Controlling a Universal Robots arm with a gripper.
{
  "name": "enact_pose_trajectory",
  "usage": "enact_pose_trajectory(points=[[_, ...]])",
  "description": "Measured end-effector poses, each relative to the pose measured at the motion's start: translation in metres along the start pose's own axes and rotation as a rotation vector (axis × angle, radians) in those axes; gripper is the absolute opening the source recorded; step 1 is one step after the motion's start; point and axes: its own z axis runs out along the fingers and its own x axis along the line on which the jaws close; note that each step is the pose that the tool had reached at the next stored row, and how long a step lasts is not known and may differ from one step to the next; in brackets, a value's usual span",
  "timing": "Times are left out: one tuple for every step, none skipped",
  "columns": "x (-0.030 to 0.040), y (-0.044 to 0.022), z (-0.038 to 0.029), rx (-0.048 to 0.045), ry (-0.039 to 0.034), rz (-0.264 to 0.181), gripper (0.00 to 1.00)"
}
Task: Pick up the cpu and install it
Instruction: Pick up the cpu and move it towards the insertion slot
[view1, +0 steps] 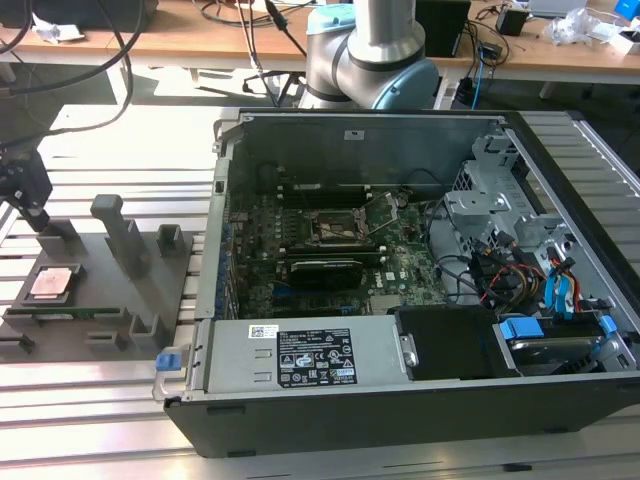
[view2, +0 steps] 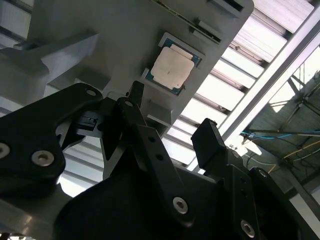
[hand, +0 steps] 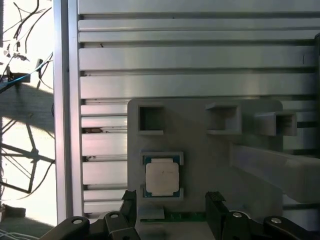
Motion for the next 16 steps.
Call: enact_pose_trajectory(points=[[0.0,0.0,0.0006,0.0,0.0,0.0,0.66],[0.0,0.0,0.001,0.0,0.0,0.0,0.66],[0.0,0.0,0.002,0.0,0.0,0.0,0.66],[0.0001,0.0,0.0029,0.0,0.0,0.0,0.66],[0.0001,0.0,0.0035,0.0,0.0,0.0,0.66],[0.0001,0.0,0.004,0.0,0.0,0.0,0.66],[0.0001,0.0,0.0046,0.0,0.0,0.0,0.66],[0.0002,0.0,0.0055,0.0,0.0,0.0,0.66],[0.0002,0.0,0.0063,0.0,-0.0001,0.0,0.66],[0.0002,-0.0001,0.0071,0.0,0.0,0.0,0.66],[0.0002,0.0,0.0075,0.0,0.0,0.0,0.66],[0.0002,0.0,0.008,0.0,-0.0001,0.0,0.66],[0.0002,0.0,0.0087,0.0,0.0,0.0,0.66],[0.0002,-0.0001,0.0094,0.0,-0.0001,0.0,0.66],[0.0003,0.0,0.01,0.0,-0.0001,0.0,0.66],[0.0003,-0.0001,0.0107,0.0,-0.0001,0.0,0.66]])
